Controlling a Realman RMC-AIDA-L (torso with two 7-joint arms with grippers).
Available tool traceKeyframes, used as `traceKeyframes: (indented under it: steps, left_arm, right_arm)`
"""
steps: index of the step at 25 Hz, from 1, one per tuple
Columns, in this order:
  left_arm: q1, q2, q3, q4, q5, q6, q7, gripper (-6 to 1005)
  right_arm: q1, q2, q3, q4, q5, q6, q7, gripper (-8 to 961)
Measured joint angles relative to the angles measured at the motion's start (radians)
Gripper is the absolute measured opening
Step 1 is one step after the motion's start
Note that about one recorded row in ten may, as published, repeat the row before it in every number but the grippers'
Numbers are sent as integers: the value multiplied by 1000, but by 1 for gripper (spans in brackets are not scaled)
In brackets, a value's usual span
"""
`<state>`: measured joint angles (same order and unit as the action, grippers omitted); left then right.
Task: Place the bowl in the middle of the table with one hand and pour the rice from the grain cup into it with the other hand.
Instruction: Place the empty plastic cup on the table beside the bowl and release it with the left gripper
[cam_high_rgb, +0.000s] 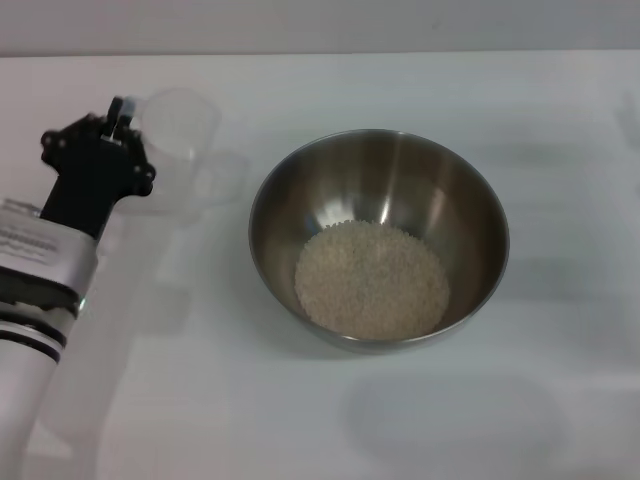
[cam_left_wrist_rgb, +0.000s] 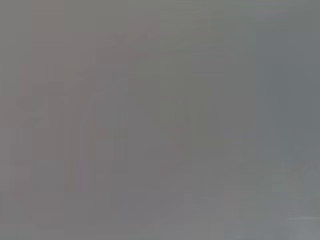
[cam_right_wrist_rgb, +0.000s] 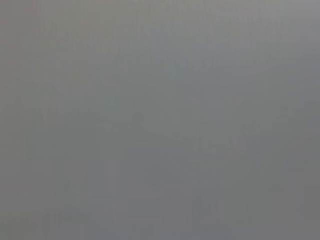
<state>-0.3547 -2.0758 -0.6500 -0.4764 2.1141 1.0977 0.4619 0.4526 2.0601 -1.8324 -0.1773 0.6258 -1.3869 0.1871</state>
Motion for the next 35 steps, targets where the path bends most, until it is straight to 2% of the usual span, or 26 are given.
traceKeyframes:
  steps: [5, 9, 24, 32, 35]
  left_arm:
    - [-21, -1, -30, 59, -3, -111, -273, 108]
    - [-28, -3, -30, 74, -3, -141, -328, 110]
    - [-26, -3, -11, 81, 5, -187, -332, 121]
    - [9, 1, 5, 74, 6, -167, -353, 127]
    - [42, 2, 38, 78, 6, -100, -356, 238]
  right_arm:
    - [0, 0, -2, -2, 0, -1, 0, 761]
    - [0, 0, -2, -2, 0, -2, 1, 761]
    - [1, 0, -4, -2, -1, -6, 3, 761]
    - [4, -1, -7, -2, -2, -15, 3, 761]
    - [7, -3, -5, 1, -3, -14, 3, 761]
